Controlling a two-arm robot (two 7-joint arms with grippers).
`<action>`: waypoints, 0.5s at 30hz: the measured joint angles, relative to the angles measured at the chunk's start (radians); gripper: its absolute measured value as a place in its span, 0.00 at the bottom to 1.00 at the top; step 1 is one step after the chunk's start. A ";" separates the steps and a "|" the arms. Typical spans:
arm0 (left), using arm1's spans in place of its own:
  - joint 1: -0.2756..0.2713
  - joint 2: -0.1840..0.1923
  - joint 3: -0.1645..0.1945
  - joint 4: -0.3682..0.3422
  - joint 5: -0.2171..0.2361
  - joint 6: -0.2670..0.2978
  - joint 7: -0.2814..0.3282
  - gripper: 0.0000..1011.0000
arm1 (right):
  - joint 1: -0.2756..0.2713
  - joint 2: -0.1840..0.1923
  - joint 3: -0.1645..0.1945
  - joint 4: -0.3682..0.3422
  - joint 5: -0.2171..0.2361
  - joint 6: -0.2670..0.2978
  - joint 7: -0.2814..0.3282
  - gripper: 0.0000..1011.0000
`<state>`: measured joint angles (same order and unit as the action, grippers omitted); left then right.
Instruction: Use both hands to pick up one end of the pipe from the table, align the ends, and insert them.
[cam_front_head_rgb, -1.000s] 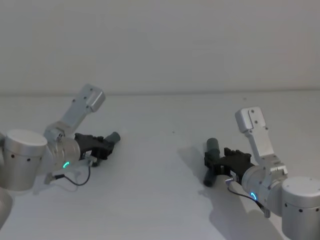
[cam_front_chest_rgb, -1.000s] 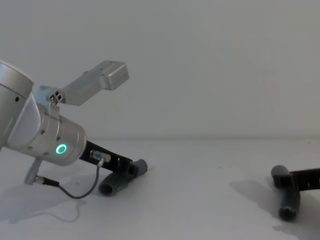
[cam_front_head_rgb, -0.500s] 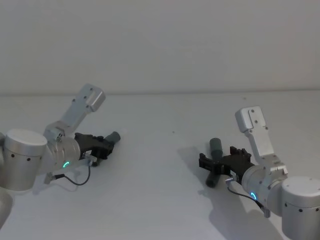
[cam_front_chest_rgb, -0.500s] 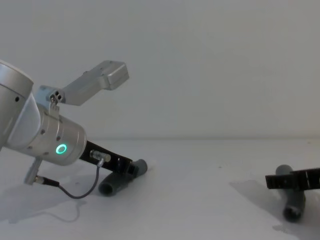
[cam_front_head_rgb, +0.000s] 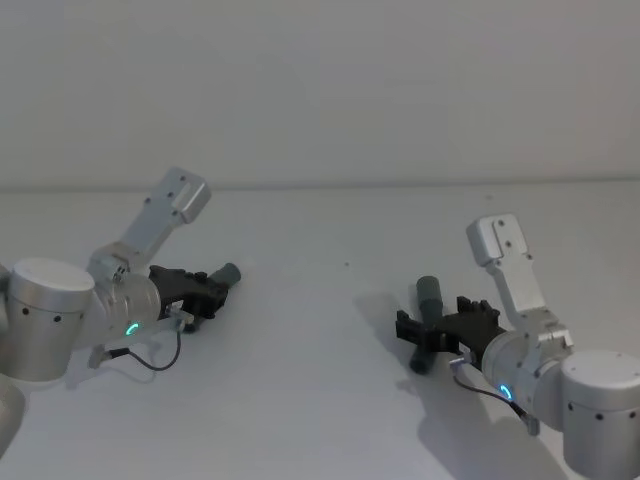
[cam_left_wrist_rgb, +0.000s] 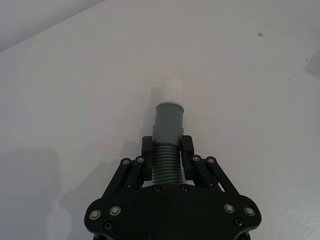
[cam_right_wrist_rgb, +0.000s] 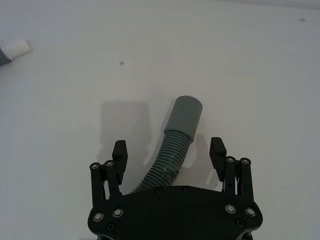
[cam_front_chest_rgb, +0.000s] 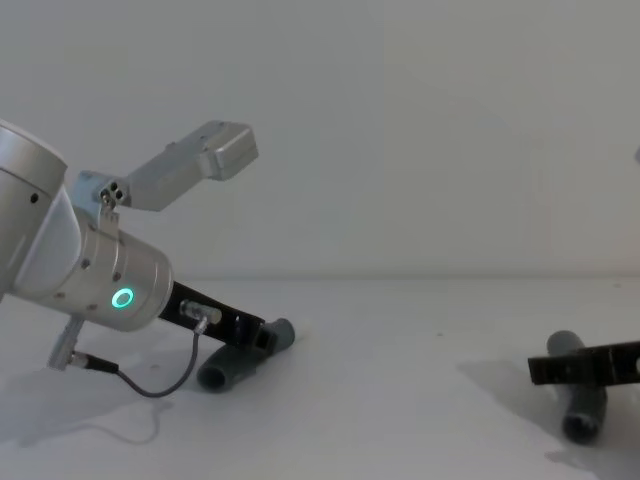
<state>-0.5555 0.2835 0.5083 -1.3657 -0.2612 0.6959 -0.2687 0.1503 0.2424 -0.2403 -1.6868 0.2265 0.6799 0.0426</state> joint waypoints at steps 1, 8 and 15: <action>0.000 0.000 0.000 0.000 0.000 0.000 0.000 0.30 | 0.002 0.000 -0.001 0.002 0.000 0.004 0.002 0.99; 0.000 0.000 0.000 0.000 0.000 0.000 0.000 0.30 | 0.020 0.002 -0.008 0.025 0.001 0.029 0.020 0.99; 0.000 0.000 0.000 0.000 0.000 0.000 0.000 0.30 | 0.034 0.003 -0.014 0.045 0.001 0.043 0.033 0.99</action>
<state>-0.5555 0.2836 0.5083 -1.3657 -0.2611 0.6959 -0.2687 0.1845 0.2449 -0.2542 -1.6421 0.2271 0.7226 0.0757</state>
